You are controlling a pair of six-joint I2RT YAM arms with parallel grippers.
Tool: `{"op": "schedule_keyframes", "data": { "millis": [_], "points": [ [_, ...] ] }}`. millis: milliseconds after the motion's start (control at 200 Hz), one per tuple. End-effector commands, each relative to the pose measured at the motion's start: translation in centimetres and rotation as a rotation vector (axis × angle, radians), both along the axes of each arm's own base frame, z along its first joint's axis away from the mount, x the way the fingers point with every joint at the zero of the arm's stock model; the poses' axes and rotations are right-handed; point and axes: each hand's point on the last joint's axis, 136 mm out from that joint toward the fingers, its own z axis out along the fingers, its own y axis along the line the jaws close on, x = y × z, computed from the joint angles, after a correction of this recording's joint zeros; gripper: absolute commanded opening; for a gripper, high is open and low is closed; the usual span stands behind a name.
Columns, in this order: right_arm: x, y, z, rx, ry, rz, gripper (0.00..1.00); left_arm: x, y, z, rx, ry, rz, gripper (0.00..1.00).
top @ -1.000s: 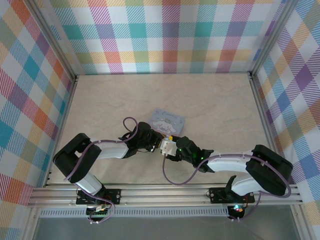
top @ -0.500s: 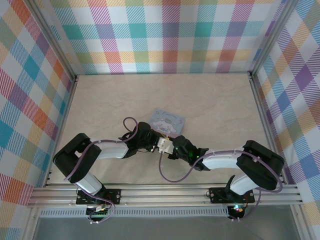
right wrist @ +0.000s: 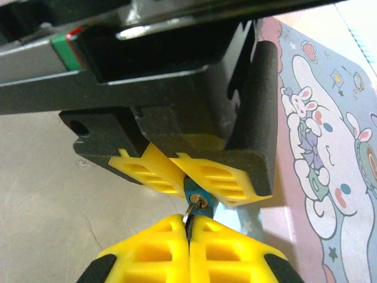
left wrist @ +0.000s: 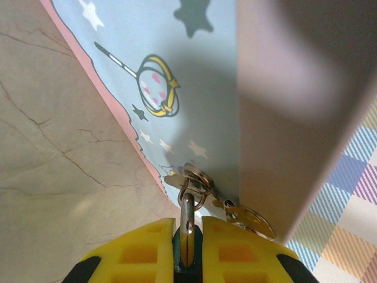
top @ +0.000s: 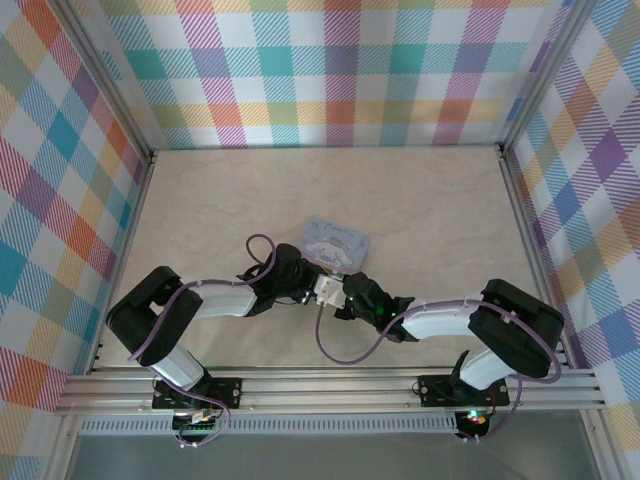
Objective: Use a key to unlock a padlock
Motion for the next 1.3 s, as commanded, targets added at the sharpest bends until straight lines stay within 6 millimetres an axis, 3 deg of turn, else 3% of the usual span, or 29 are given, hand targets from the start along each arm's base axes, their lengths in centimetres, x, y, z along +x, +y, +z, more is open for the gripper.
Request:
{"op": "schedule_keyframes", "data": {
  "millis": [0, 335, 785, 1070, 1210, 1295],
  "points": [
    [1.3, 1.2, 2.7, 0.122, -0.028, -0.063, 0.03, -0.5, -0.8, 0.3, -0.024, 0.024, -0.026, 0.0],
    [1.6, 1.6, 4.1, 0.331, 0.095, -0.187, 0.0, -0.7, -0.7, 0.4, -0.024, 0.02, -0.023, 0.0],
    [1.5, -0.3, 2.2, 0.574, 0.418, -0.41, 0.0, -0.7, -0.5, -0.3, -0.012, 0.026, -0.018, 0.0],
    [1.1, -1.1, 0.6, 0.6, 0.539, -0.491, 0.0, -0.7, -0.2, -0.7, 0.007, 0.025, -0.015, 0.0],
    [1.3, -1.5, 0.4, 0.594, 0.555, -0.511, 0.0, -0.7, -0.2, -0.7, 0.012, 0.021, -0.018, 0.04],
    [1.3, -1.8, -0.1, 0.573, 0.566, -0.53, 0.0, -0.7, -0.1, -0.7, 0.018, 0.014, -0.021, 0.13]
  ]
}}
